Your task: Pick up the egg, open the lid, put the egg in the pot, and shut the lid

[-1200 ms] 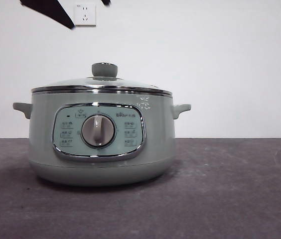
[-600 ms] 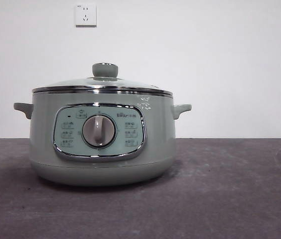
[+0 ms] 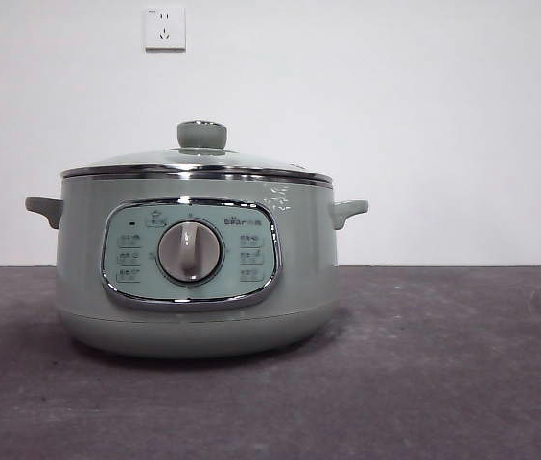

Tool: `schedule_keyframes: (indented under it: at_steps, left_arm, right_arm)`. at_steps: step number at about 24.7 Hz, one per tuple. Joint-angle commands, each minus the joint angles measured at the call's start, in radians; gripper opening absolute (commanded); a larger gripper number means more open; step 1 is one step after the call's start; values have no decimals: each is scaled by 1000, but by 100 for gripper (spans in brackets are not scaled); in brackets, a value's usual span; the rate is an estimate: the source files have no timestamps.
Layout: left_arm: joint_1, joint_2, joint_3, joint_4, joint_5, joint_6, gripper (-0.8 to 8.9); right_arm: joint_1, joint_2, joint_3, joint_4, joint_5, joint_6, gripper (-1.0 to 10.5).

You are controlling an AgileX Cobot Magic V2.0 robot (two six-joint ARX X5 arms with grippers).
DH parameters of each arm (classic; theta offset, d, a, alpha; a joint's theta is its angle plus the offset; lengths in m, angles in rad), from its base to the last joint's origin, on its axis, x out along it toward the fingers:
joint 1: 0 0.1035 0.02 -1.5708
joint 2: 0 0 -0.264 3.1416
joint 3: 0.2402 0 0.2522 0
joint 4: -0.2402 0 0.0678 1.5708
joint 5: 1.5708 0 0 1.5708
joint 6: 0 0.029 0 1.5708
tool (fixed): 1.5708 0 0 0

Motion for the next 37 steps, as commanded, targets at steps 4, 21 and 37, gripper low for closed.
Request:
schedule_keyframes:
  at_steps: [4,21,37]
  left_arm:
    - [1,1,2,2,5,0,-3]
    - [111,-109,-87,460,-304,267,-3]
    - [471,-790,-1029,1038,-509,183,-3]
  right_arm:
    - [1,-19,-1,-17,3,11,0]
    - [1,-38,-1,-17,3,11,0]
    - [1,-38,-1,-17,3,11,0]
